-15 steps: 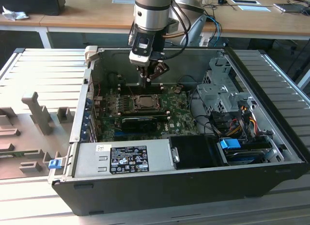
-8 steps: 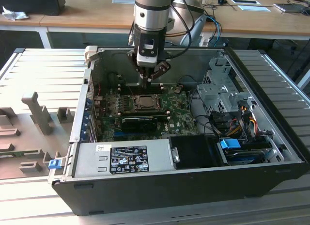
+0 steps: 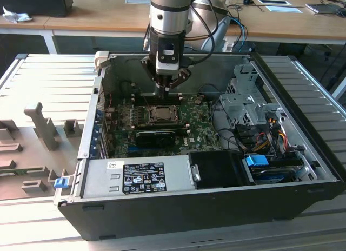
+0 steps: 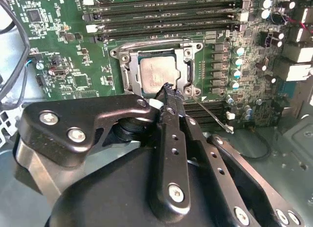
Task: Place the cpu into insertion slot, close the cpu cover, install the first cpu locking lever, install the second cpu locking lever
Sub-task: 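Install the first cpu locking lever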
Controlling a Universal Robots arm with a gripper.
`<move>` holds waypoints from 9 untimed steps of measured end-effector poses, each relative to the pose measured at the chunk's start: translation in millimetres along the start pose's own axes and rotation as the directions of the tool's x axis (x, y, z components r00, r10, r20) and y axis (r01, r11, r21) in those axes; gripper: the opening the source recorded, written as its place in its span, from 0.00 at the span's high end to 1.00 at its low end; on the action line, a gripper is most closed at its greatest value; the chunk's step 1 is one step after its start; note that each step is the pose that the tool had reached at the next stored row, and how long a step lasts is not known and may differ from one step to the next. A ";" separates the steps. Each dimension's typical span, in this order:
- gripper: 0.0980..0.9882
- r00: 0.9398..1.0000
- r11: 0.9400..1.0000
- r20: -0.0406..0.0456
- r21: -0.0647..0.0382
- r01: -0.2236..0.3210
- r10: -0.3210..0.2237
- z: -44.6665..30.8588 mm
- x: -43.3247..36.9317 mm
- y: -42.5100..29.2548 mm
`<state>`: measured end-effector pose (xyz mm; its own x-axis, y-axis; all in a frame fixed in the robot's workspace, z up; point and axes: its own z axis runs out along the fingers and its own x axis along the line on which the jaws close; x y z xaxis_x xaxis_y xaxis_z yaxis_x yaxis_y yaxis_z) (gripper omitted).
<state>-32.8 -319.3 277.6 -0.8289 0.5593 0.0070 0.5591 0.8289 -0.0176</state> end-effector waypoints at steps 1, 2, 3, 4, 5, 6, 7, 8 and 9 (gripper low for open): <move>0.99 1.000 1.000 0.000 0.000 0.019 -0.019 0.0 0.0 0.0; 0.99 1.000 1.000 0.001 0.000 0.030 -0.030 0.0 0.0 0.0; 0.99 0.999 0.999 0.001 0.000 0.040 -0.040 0.0 0.0 0.0; 0.99 0.999 0.999 0.001 0.000 0.049 -0.049 0.0 0.0 0.0; 0.99 0.998 0.998 0.001 0.000 0.066 -0.066 0.0 0.0 0.0; 0.99 0.997 0.997 0.001 0.001 0.078 -0.078 0.0 0.0 0.0; 0.99 0.995 0.995 0.002 0.001 0.104 -0.104 0.0 0.0 0.0; 0.99 0.993 0.993 0.002 0.001 0.114 -0.114 0.0 0.0 0.0; 0.99 0.993 0.993 0.002 0.001 0.122 -0.122 0.0 0.0 0.0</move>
<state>-32.8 -319.3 277.6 -0.8908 0.4543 0.0070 0.4541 0.8908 -0.0175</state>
